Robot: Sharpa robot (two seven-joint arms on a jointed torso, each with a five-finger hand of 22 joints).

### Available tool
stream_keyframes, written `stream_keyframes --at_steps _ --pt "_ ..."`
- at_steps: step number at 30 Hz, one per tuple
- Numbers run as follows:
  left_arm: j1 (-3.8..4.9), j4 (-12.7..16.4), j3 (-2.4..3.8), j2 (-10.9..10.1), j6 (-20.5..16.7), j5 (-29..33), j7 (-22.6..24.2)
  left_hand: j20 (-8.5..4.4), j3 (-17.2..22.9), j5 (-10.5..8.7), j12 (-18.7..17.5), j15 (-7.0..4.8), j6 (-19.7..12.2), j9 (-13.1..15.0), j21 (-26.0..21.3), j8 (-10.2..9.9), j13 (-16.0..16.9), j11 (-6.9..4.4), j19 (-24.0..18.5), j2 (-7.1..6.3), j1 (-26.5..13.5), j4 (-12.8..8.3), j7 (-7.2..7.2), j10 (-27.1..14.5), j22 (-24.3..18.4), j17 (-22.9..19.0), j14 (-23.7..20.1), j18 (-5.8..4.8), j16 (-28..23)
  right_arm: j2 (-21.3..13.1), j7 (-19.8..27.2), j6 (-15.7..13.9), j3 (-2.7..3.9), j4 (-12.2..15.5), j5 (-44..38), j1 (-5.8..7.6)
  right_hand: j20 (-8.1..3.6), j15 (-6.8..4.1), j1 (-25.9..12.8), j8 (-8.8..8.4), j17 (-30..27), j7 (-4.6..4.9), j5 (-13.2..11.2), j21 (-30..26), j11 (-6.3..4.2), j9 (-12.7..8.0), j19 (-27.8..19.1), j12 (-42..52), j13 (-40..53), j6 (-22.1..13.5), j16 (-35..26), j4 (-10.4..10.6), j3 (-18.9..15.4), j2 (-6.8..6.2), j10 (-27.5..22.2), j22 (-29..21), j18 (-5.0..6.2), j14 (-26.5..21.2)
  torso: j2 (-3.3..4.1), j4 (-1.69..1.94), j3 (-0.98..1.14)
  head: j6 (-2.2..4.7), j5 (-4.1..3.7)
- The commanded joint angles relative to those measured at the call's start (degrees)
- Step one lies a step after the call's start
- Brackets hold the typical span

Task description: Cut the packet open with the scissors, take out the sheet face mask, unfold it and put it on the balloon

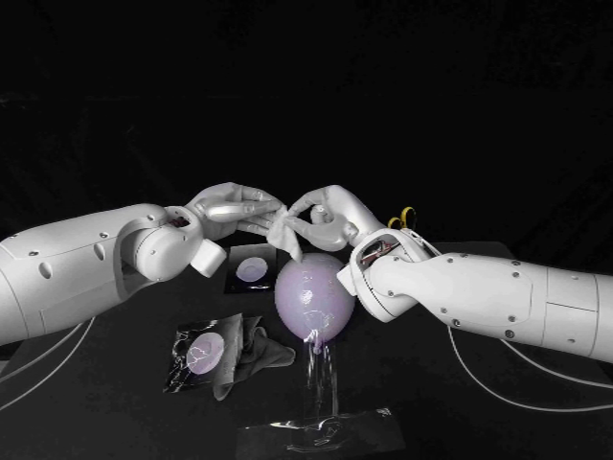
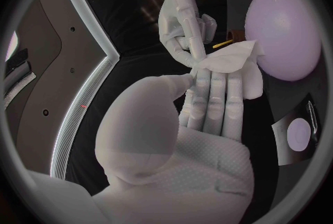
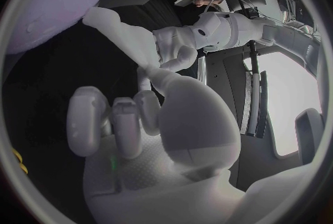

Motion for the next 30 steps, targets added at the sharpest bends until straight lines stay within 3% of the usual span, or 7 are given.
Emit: stream_keyframes --at_steps 1,30 --pt "0.09 0.19 0.10 0.19 1.33 0.07 0.66 0.08 0.28 0.19 0.13 -0.38 0.40 15.10 0.27 0.33 0.04 -0.13 0.27 0.26 0.10 -0.01 0.06 0.54 0.08 0.05 0.00 0.70 0.15 -0.20 0.57 -1.64 0.02 0.27 -0.52 -0.02 -0.46 -0.40 0.83 1.42 15.05 -0.72 0.13 0.42 -0.75 2.60 0.61 0.44 7.01 0.58 0.25 -0.27 0.76 0.65 1.11 11.39 0.25 6.05 -0.01 0.01 0.00 0.01 0.02" --pt "0.07 -1.11 0.09 -0.22 -1.91 -1.74 0.18 -0.03 1.00 0.20 0.21 -0.44 0.24 15.85 0.46 0.56 0.26 -0.18 0.28 0.01 -0.04 -0.52 0.04 0.60 0.16 0.17 0.09 0.72 0.20 -6.89 2.53 -2.14 0.02 6.37 0.16 0.06 -0.70 -0.54 -0.29 2.76 15.05 -0.79 0.14 0.02 -0.84 4.16 0.43 -0.52 6.48 -0.39 0.25 -0.70 2.11 -0.01 0.81 11.27 0.32 6.05 0.02 -0.05 0.00 0.36 0.45"
